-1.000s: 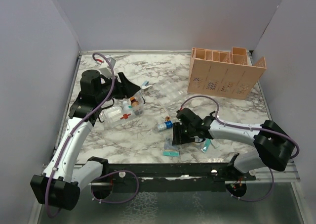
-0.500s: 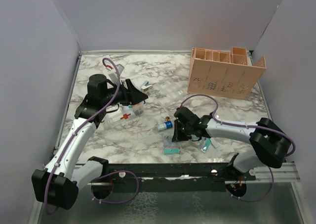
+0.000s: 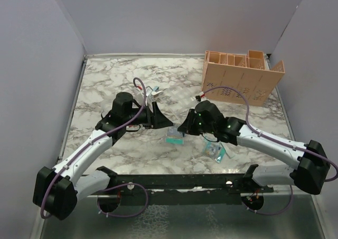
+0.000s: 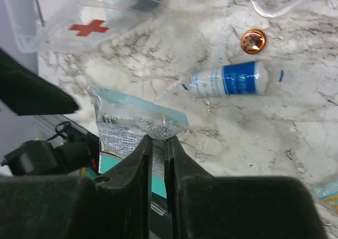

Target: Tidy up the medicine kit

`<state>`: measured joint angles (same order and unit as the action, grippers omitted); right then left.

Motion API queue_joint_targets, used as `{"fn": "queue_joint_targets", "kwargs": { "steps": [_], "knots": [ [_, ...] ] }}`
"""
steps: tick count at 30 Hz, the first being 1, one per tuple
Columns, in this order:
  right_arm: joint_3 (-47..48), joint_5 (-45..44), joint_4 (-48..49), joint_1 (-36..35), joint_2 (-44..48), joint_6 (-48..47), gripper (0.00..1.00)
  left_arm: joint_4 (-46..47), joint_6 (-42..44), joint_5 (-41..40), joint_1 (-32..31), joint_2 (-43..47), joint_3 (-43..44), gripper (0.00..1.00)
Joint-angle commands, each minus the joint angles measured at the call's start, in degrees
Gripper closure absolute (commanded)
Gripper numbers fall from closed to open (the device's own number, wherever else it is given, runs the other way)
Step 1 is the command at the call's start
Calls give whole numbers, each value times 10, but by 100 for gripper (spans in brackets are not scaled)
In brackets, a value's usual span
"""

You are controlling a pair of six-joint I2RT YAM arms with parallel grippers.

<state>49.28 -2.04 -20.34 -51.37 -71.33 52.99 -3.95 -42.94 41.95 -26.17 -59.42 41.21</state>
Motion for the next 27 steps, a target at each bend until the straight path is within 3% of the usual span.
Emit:
{"fn": "queue_joint_targets", "kwargs": {
  "steps": [1, 4, 7, 12, 18, 22, 27],
  "knots": [
    [29, -17, 16, -1, 17, 33, 91, 39, -12, -8, -11, -10, -25, 33],
    [33, -4, 27, -1, 16, 40, 91, 46, -18, -9, -12, -12, -32, 35],
    [34, 6, 35, -1, 13, 44, 91, 48, -23, -15, -13, -14, -38, 44],
    [35, 20, 48, -1, 11, 35, 90, 53, -31, -21, -14, -21, -38, 65],
    [30, 20, 64, -1, 24, -1, 74, 42, -4, -28, -14, -18, -25, 100],
    [36, -14, 54, 0, 43, -39, 66, 4, 52, -32, -14, -12, -5, 100],
    [55, -21, 63, 0, 54, -89, 64, -4, 115, 10, -14, 2, 7, 100]
  ]
}}
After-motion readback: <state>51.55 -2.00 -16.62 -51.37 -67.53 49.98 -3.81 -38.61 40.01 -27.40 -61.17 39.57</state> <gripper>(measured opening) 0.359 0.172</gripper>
